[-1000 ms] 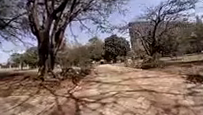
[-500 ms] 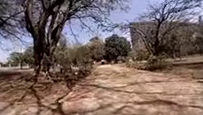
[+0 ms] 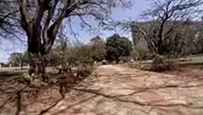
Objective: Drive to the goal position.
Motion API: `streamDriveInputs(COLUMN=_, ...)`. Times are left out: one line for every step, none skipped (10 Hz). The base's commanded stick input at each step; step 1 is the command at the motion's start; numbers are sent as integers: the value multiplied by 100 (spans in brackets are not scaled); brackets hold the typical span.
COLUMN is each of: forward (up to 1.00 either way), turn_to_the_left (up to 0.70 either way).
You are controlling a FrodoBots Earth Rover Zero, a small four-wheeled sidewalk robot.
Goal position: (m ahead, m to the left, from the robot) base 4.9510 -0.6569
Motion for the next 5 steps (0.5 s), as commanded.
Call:
streamDriveInputs(forward=100, turn_to_the_left=0)
streamDriveInputs(forward=100, turn_to_the_left=0)
streamDriveInputs(forward=100, turn_to_the_left=0)
streamDriveInputs(forward=100, turn_to_the_left=0)
streamDriveInputs(forward=100, turn_to_the_left=0)
